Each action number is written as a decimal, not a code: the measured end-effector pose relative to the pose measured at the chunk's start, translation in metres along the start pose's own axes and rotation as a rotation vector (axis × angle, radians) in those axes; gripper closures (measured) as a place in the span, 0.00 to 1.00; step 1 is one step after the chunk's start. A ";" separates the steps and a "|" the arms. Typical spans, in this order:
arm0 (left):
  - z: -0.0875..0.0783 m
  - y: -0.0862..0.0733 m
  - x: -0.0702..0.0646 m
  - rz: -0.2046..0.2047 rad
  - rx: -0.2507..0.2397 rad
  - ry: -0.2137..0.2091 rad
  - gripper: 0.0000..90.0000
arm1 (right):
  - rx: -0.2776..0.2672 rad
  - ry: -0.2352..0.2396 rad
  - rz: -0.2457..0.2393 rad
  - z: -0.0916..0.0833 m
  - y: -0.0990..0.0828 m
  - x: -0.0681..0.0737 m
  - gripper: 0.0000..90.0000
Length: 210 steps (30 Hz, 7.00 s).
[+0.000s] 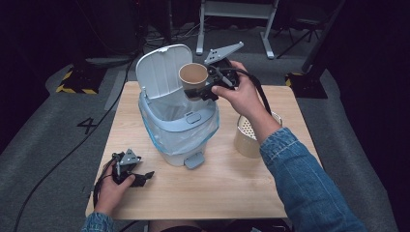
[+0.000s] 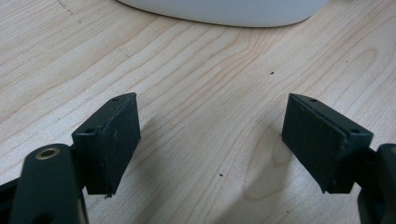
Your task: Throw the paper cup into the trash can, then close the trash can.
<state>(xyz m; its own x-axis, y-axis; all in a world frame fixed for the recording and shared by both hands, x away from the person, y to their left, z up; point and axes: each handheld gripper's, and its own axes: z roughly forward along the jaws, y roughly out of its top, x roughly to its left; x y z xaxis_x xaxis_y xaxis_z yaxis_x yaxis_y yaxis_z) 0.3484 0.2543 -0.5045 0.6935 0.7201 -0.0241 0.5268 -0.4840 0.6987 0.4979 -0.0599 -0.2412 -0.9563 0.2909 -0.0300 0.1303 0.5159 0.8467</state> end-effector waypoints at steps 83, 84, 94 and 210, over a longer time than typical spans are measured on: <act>-0.019 -0.004 -0.008 -0.094 0.000 0.065 0.26 | 0.179 -0.410 0.339 -0.127 -0.389 0.024 0.21; -0.023 -0.002 -0.006 -0.103 -0.027 0.056 0.26 | 0.179 -0.411 0.336 -0.128 -0.389 0.024 0.21; -0.050 0.020 -0.003 -0.140 -0.166 0.025 0.28 | 0.186 -0.425 0.351 -0.127 -0.389 0.024 0.18; -0.094 0.265 -0.044 0.022 -0.090 -0.067 0.69 | 0.185 -0.445 0.366 -0.126 -0.389 0.026 0.18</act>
<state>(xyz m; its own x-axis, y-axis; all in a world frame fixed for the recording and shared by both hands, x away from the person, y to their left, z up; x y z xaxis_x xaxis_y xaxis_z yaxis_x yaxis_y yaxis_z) 0.4120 0.1409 -0.2512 0.7373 0.6734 -0.0540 0.4673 -0.4506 0.7607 0.3897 -0.3543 -0.5042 -0.6443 0.7647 -0.0077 0.5118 0.4386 0.7387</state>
